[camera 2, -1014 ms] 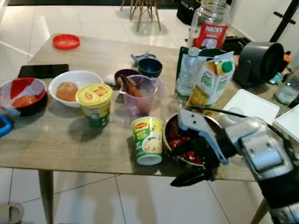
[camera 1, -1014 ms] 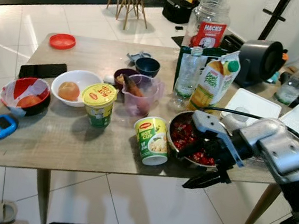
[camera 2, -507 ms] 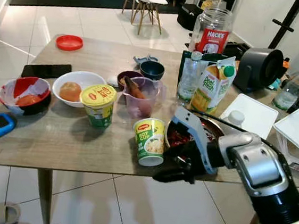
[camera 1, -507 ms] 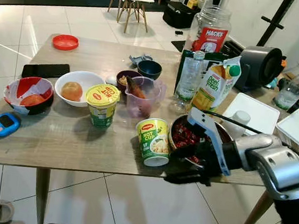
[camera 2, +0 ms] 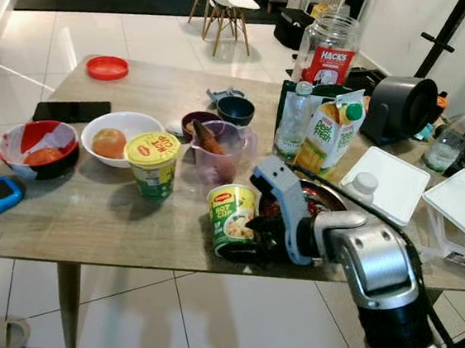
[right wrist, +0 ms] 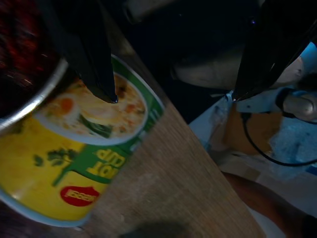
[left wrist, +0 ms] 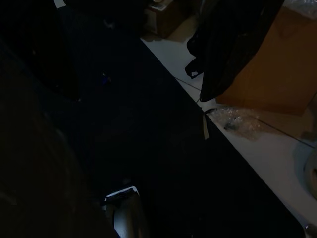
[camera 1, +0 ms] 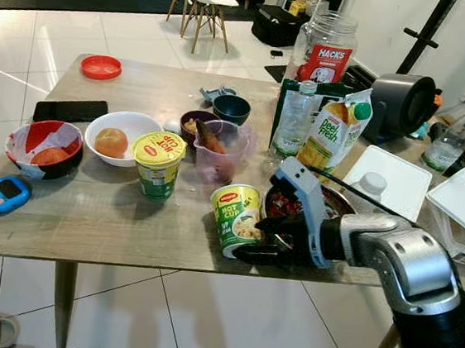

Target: Restocking fridge

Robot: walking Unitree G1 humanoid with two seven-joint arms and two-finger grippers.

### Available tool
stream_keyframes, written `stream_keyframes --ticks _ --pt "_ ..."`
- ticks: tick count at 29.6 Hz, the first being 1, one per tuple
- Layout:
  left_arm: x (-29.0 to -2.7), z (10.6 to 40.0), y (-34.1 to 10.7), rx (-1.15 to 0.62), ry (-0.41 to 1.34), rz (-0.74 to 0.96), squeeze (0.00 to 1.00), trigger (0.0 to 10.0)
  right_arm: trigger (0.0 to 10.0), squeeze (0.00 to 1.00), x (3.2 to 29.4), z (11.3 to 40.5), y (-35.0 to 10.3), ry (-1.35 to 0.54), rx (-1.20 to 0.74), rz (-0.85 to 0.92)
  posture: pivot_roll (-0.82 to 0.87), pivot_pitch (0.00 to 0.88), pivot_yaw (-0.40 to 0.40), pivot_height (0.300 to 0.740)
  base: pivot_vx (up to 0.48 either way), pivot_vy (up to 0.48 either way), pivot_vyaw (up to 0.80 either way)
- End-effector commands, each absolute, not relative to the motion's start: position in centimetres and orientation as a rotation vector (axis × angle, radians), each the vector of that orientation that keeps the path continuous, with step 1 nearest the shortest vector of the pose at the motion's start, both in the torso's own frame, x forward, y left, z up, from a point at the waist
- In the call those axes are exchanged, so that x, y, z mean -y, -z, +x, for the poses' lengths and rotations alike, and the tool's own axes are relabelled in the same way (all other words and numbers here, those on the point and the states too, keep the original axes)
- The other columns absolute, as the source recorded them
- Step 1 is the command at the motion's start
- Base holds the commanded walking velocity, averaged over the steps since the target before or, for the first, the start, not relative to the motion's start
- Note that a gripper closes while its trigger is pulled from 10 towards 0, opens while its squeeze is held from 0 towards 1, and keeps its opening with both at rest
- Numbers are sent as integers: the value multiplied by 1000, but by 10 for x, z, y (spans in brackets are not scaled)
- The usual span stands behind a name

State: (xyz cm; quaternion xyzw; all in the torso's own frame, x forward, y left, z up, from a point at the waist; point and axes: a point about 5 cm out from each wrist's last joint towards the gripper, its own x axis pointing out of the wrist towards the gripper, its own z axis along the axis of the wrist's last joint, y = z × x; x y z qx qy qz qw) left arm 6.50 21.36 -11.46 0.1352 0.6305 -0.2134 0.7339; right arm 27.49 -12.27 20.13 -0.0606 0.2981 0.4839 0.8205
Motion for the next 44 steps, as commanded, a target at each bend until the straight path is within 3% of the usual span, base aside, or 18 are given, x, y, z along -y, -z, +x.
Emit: stream_keyframes --ticks 1,11,44 --pt "-208 53 117 -1423 491 282 0 10000 10000 0 124 274 -201 -985 -635 -115 -113 82 -92 740 0 0 0" --pt "-207 54 117 -1421 487 271 0 10000 10000 0 103 272 -192 -893 -642 -35 -113 80 -101 740 0 0 0" --pt "-204 55 118 -1416 496 266 0 10000 10000 0 80 281 -199 -767 -584 15 -128 76 -103 740 0 0 0"
